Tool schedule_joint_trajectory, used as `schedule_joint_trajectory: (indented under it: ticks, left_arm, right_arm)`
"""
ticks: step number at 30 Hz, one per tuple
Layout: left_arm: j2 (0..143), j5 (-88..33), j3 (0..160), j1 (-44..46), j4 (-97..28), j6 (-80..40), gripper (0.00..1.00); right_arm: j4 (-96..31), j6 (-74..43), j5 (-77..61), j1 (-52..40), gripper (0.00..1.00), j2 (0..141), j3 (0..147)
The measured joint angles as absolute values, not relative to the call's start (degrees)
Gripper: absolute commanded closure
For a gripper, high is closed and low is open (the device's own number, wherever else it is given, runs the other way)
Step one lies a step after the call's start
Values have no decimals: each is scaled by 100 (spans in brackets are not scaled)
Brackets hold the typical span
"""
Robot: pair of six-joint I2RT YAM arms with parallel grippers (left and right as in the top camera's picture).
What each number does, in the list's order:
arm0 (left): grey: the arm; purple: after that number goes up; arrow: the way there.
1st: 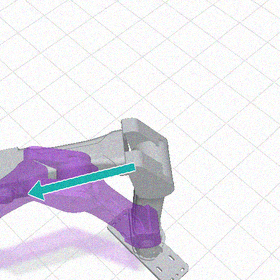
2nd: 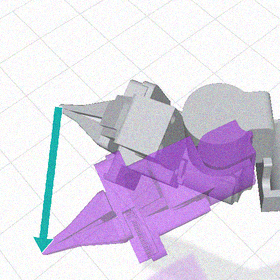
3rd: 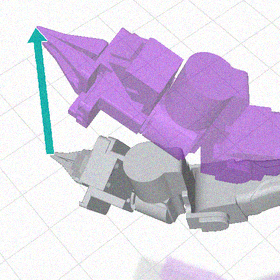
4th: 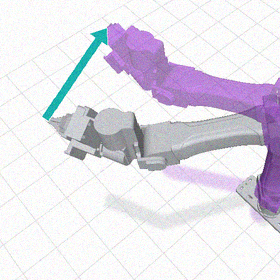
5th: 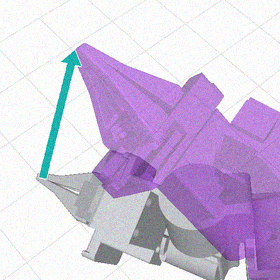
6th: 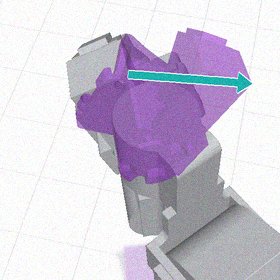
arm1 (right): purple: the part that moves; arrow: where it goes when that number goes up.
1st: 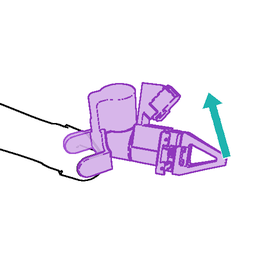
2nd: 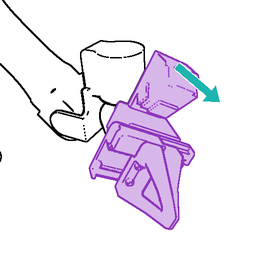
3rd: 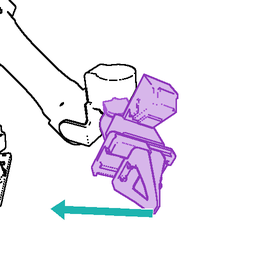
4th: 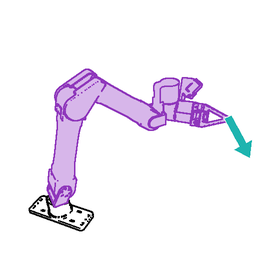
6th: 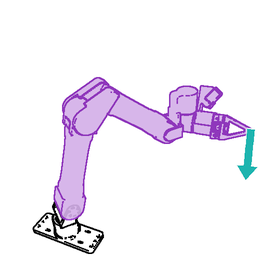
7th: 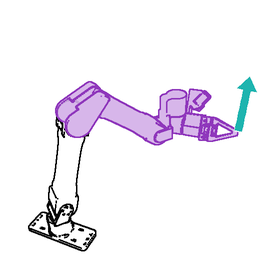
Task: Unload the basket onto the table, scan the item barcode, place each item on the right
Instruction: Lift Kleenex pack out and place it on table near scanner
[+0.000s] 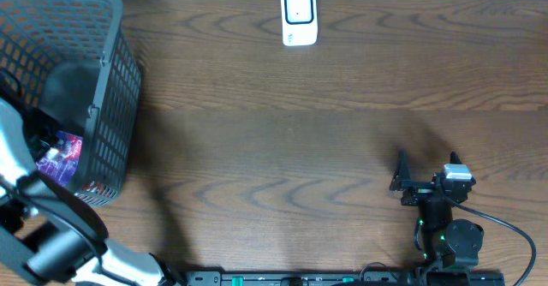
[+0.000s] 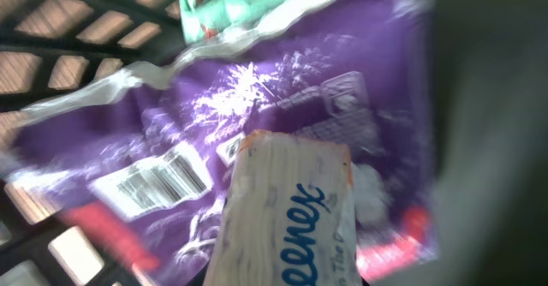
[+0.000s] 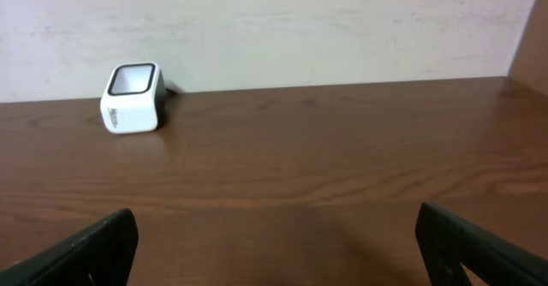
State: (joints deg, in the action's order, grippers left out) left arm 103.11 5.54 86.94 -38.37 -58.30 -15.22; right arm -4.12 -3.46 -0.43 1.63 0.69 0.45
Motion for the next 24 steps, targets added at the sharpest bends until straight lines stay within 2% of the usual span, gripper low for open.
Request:
schedule_joint_trajectory:
  ticks: [7, 13, 19, 24]
  left_arm:
    - [8527, -628, 9284, -3841, -5135, -2069, 93]
    - [7194, -2303, 9391, -3448, -4340, -2637, 92]
    - [7089, -3035, 9395, -1483, -4303, -2569, 93]
    - [7507, -2475, 9393, 386, -4742, -2392, 92]
  right_arm:
    - [-410, -344, -43, 163, 1, 69, 45]
    - [-410, -346, -40, 163, 1, 69, 45]
    - [-410, -344, -40, 163, 1, 69, 45]
    - [-408, -344, -40, 163, 1, 69, 45]
